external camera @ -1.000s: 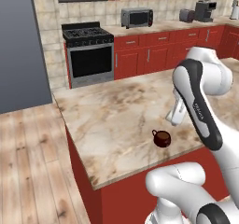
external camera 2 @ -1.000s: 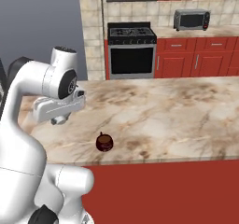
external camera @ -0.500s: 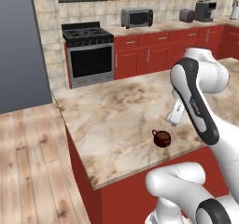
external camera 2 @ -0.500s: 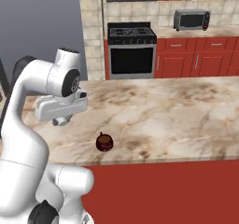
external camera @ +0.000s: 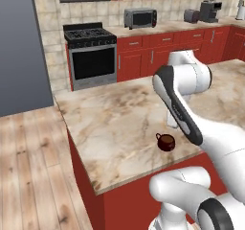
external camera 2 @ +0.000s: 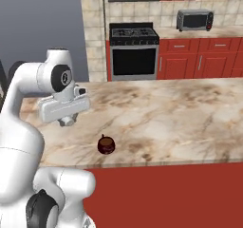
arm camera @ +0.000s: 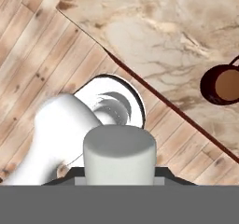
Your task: Pick up the marshmallow and place it in the cup of hot chocolate on the dining counter.
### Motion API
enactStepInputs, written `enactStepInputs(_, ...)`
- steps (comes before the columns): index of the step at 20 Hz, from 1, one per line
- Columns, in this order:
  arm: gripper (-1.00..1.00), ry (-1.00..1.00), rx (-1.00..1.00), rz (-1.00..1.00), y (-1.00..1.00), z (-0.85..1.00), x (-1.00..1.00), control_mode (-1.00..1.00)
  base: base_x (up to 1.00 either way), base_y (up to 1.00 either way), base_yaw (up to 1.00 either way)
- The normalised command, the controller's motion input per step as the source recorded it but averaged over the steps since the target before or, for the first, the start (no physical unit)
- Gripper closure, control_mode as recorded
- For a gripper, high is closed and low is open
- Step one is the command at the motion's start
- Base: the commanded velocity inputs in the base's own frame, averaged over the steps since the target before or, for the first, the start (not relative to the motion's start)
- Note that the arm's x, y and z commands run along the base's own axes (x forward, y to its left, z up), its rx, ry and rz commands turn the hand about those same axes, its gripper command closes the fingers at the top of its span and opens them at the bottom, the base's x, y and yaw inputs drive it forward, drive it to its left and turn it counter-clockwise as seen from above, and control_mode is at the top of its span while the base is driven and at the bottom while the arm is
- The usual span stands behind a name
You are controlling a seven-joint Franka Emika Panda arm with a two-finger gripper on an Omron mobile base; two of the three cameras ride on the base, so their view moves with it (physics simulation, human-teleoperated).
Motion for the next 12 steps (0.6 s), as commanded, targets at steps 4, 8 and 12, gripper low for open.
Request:
enactStepInputs(4,1.00,0.17,-0.22,0.00,-0.21,-0.01,0.58,-1.00,0.00,0.00,0.00)
enactStepInputs(8,1.00,0.07,-0.11,0.00,-0.26,-0.07,0.28,-1.00,0.00,0.00,0.00)
enactStepInputs(12,1.00,0.00,0.00,0.00,-0.08,-0.17,0.11,-1.00,0.00,0.00,0.00)
